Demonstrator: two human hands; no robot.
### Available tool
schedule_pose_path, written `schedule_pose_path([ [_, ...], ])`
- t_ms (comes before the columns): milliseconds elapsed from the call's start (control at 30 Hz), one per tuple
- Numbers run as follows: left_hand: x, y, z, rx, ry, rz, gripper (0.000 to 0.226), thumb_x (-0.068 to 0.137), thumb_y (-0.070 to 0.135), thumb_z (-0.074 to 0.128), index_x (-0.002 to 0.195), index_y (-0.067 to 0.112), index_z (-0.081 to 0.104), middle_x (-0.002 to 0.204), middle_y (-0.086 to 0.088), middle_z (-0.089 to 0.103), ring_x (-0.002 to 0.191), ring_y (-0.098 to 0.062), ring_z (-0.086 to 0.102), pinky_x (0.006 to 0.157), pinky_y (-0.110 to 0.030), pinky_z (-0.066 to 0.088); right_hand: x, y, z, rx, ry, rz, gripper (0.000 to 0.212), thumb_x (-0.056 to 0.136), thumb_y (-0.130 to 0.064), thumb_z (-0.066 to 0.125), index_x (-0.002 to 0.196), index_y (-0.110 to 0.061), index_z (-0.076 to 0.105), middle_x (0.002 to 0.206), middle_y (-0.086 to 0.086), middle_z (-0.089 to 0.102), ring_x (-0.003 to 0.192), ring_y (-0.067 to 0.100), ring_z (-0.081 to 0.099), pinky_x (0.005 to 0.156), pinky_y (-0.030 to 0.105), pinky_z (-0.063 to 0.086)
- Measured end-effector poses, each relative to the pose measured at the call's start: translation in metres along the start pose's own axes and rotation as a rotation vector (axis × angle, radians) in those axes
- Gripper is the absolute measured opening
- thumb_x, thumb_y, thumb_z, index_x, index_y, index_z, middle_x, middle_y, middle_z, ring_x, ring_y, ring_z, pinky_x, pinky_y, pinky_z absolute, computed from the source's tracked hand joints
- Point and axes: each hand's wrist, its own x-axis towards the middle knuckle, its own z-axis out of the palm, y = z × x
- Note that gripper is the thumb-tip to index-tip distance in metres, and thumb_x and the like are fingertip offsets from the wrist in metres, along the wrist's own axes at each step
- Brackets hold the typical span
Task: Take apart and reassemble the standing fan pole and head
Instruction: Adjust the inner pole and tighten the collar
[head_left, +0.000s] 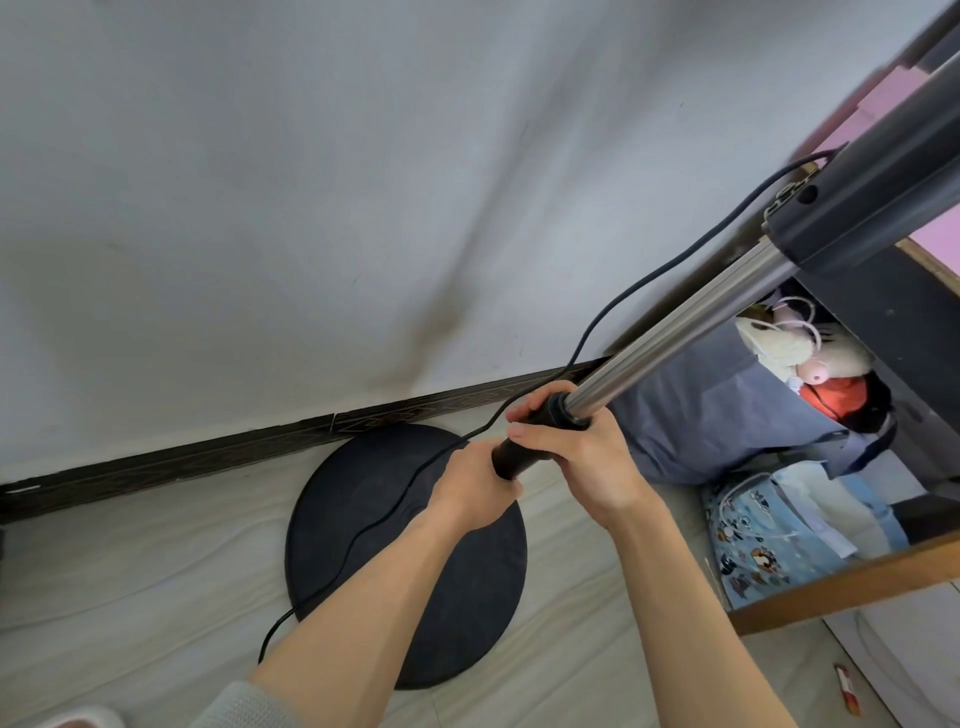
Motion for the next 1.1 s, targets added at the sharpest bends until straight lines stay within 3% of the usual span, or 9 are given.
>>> schedule_pose_path([
  [200, 0.006, -0.001, 0.005, -0.025, 0.019, -0.009, 0.023, 0.084, 0.015, 0.064, 0.074, 0.033, 0.052, 0.072, 0.005, 0.063, 0.069, -0.017, 0.061, 0.061, -0.033, 0.049, -0.001, 0.002, 0.034, 0.041, 0.417, -0.041, 0.025, 0.068, 0.012, 0.076, 0.078, -0.008, 0.064, 0.076, -0.001, 0.063, 0.068, 0.001, 0.060, 0.064, 0.019, 0.053],
  [300, 0.005, 0.000, 0.005, -0.027, 0.017, -0.023, 0.020, 0.084, 0.020, 0.064, 0.074, 0.032, 0.053, 0.072, 0.004, 0.065, 0.069, -0.018, 0.062, 0.059, -0.032, 0.047, -0.002, 0.002, 0.042, 0.051, 0.484, -0.027, 0.026, 0.069, 0.011, 0.076, 0.078, -0.010, 0.063, 0.073, -0.003, 0.061, 0.063, -0.003, 0.057, 0.061, 0.017, 0.052],
  [400, 0.003, 0.001, 0.001, -0.009, 0.007, -0.027, 0.024, 0.084, 0.015, 0.061, 0.071, 0.033, 0.051, 0.071, 0.006, 0.063, 0.068, -0.016, 0.060, 0.058, -0.030, 0.044, -0.003, 0.002, 0.030, 0.010, 0.332, -0.062, 0.026, 0.068, 0.010, 0.078, 0.081, -0.008, 0.064, 0.079, 0.001, 0.065, 0.074, 0.005, 0.062, 0.068, 0.022, 0.054],
  [567, 0.001, 0.000, 0.000, -0.004, -0.019, -0.030, 0.023, 0.082, 0.015, 0.062, 0.076, 0.035, 0.053, 0.077, 0.006, 0.064, 0.070, -0.015, 0.060, 0.060, -0.030, 0.045, 0.004, -0.002, -0.012, 0.146, -0.229, 0.083, 0.041, 0.066, 0.010, 0.075, 0.102, -0.008, 0.065, 0.112, 0.011, 0.070, 0.112, 0.022, 0.066, 0.090, 0.033, 0.054],
  [667, 0.001, 0.001, 0.000, -0.002, -0.033, -0.032, 0.021, 0.081, 0.015, 0.062, 0.078, 0.034, 0.054, 0.079, 0.005, 0.065, 0.073, -0.017, 0.062, 0.061, -0.031, 0.046, 0.006, -0.001, -0.016, 0.107, -0.255, 0.093, 0.039, 0.067, 0.009, 0.074, 0.099, -0.009, 0.063, 0.106, 0.010, 0.069, 0.105, 0.020, 0.065, 0.088, 0.033, 0.053],
  [800, 0.003, 0.002, 0.000, -0.007, -0.022, -0.028, 0.023, 0.081, 0.014, 0.062, 0.075, 0.035, 0.053, 0.075, 0.006, 0.064, 0.071, -0.019, 0.061, 0.060, -0.032, 0.044, 0.002, 0.007, 0.001, 0.246, -0.074, 0.024, 0.045, 0.067, 0.007, 0.077, 0.106, -0.007, 0.058, 0.090, 0.012, 0.063, 0.092, 0.021, 0.063, 0.084, 0.033, 0.052],
  [900, 0.003, 0.001, 0.001, -0.004, -0.018, -0.036, 0.025, 0.082, 0.015, 0.061, 0.071, 0.034, 0.052, 0.072, 0.006, 0.063, 0.068, -0.018, 0.060, 0.057, -0.030, 0.041, -0.003, 0.006, 0.024, 0.123, 0.246, -0.074, 0.027, 0.073, -0.003, 0.085, 0.087, -0.007, 0.062, 0.079, 0.002, 0.063, 0.080, 0.012, 0.062, 0.076, 0.025, 0.053],
  [1000, 0.005, 0.000, 0.000, -0.012, -0.036, -0.027, 0.024, 0.085, 0.020, 0.061, 0.067, 0.032, 0.052, 0.067, 0.006, 0.063, 0.066, -0.020, 0.060, 0.059, -0.031, 0.044, -0.002, 0.007, 0.045, 0.094, 0.543, -0.063, 0.023, 0.076, -0.009, 0.085, 0.084, -0.005, 0.063, 0.068, -0.012, 0.062, 0.067, 0.001, 0.060, 0.069, 0.020, 0.052],
  [1100, 0.006, 0.000, -0.002, -0.007, -0.062, -0.025, 0.023, 0.083, 0.021, 0.058, 0.064, 0.030, 0.051, 0.064, 0.007, 0.061, 0.064, -0.020, 0.058, 0.059, -0.034, 0.045, -0.002, 0.008, 0.053, 0.081, 0.632, -0.042, 0.027, 0.076, -0.011, 0.084, 0.091, 0.000, 0.064, 0.068, -0.013, 0.063, 0.064, -0.002, 0.060, 0.067, 0.017, 0.051],
])
